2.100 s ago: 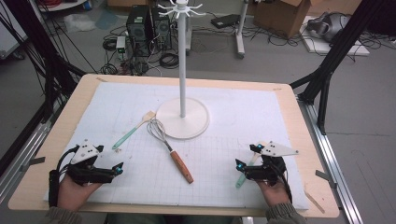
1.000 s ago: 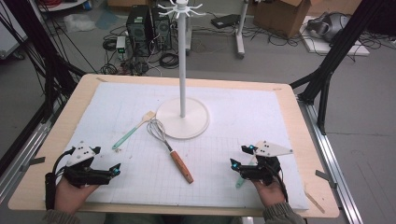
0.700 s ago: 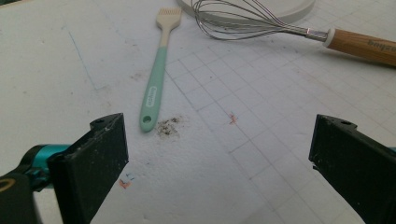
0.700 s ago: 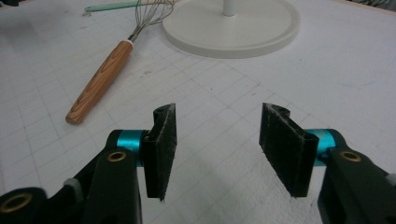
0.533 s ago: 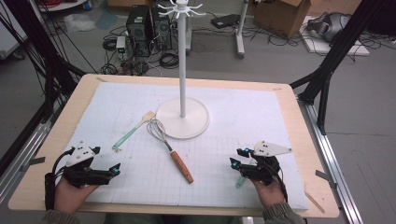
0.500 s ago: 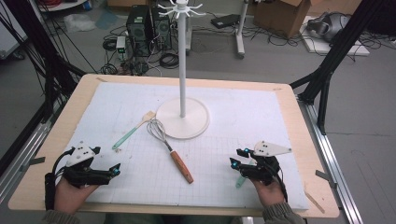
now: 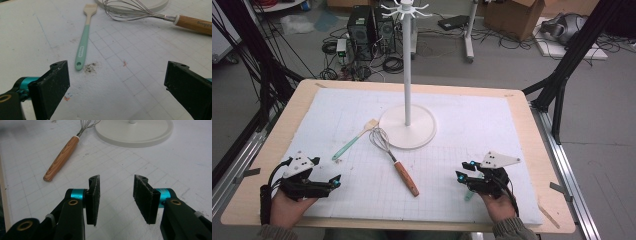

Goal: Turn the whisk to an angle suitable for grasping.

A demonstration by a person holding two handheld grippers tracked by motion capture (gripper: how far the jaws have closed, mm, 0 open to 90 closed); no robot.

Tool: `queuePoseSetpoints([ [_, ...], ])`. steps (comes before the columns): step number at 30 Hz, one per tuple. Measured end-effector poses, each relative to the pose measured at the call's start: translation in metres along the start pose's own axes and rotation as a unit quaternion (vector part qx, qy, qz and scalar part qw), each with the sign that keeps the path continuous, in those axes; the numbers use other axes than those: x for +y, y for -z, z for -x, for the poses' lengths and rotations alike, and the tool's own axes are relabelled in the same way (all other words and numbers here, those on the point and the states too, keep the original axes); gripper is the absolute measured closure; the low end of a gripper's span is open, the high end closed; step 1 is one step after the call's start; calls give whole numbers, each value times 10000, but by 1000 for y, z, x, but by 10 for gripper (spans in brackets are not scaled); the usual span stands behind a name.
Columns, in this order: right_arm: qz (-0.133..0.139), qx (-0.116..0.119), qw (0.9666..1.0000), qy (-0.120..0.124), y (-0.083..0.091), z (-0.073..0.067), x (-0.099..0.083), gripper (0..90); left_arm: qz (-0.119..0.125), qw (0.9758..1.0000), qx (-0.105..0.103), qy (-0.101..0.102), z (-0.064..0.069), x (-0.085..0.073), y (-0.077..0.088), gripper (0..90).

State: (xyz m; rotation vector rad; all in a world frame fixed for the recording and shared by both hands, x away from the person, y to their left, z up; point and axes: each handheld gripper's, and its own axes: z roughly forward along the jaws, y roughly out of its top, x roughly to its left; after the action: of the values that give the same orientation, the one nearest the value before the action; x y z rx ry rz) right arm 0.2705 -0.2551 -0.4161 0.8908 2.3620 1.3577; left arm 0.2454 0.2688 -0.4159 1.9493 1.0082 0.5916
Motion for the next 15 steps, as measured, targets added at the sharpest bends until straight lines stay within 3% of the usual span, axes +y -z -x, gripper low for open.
queuePoseSetpoints([
  [9, -29, 28, 10000, -6, 0, -1, -1, 564, 25, 9999, -142, -6, 3, 2, 0, 130],
  [15, -50, 32, 10000, -3, -1, 0, -1, 564, 37, 9997, -252, -2, 3, 3, 0, 222],
])
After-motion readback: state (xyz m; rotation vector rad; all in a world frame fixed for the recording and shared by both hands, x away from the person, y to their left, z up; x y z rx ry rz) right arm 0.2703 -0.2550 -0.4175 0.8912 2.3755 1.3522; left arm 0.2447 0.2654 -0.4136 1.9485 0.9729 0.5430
